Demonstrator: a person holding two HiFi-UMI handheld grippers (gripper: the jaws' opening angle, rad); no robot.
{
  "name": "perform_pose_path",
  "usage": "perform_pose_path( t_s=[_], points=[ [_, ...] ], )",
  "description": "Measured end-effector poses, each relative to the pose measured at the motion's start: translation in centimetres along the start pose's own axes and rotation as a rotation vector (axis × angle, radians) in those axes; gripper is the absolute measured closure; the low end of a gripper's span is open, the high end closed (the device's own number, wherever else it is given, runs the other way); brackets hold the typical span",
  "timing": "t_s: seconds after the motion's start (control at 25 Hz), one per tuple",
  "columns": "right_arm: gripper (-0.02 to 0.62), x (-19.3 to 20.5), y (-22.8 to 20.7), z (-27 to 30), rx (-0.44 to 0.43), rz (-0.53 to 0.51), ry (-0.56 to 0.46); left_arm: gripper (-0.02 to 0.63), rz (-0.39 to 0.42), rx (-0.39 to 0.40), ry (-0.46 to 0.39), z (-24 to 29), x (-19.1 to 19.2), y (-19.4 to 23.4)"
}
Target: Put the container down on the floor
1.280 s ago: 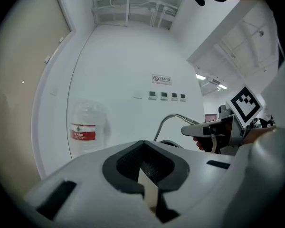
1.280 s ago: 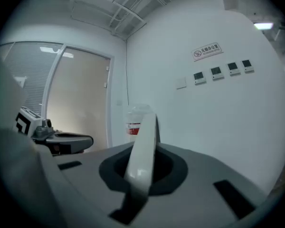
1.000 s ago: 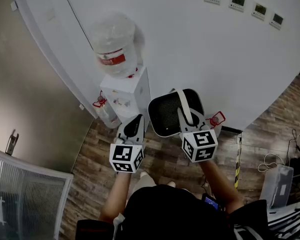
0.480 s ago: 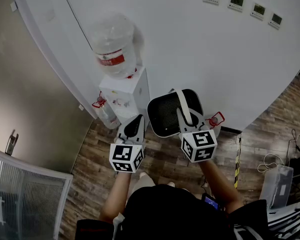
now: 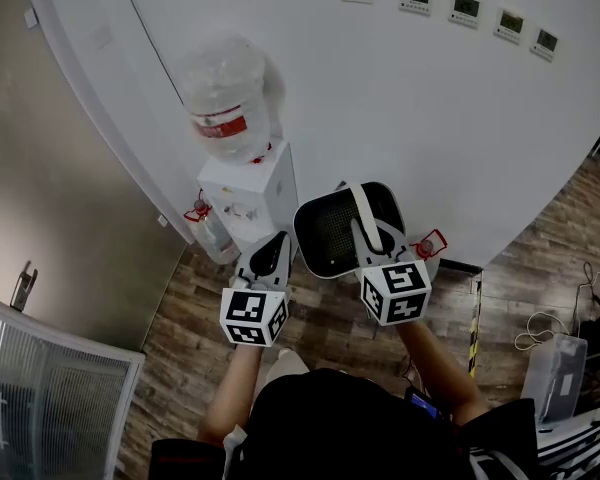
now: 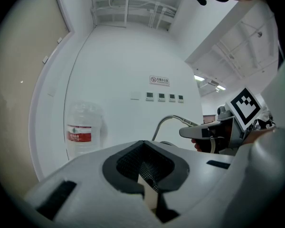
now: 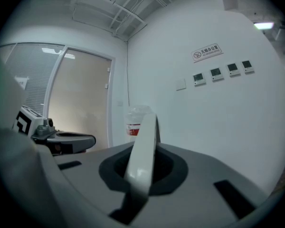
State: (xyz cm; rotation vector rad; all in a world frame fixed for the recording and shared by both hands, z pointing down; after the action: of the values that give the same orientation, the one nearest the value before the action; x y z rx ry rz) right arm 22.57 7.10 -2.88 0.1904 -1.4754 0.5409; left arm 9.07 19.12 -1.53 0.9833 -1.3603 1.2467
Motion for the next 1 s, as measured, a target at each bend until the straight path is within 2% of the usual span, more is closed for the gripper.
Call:
perform_pose_path(
  t_s=[0.2,0.36,0.52,1.0],
  points=[
    [0.565,-0.2,-0.2,0.5,0.0,0.003,0.001,0.589,0.002,0.004,0.001,0.3,-0.2,0.3],
    [0.565,0.1,-0.2,1.4,0.002,0.006,0.011,0.589,-0.034,0.013,-0.001,0.7,0.1,0.9],
    [0.565,0.4,-0.4,2.8,0.01,0.01,0.024,0.589,-0.036,0.019,0.006,1.6,0.7,1.8],
    [0.565,-0.4,-1.3,11.1,0.047,0.029,0.027,0.589,-0.069,0.046,0.015,7.7,2.1,8.5]
  ],
)
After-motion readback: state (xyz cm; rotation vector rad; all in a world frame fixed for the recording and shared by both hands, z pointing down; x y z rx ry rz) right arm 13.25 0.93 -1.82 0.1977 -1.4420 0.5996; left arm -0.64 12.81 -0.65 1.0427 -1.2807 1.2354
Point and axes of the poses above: the fingertips, and each gripper's own axes: z forward along the fingers, y to its left, x out of its underside, the point moved 5 cm from there along -z, backward along the fingers, and after that the axes turned 9 degrees about z, right-handed, at the moved point
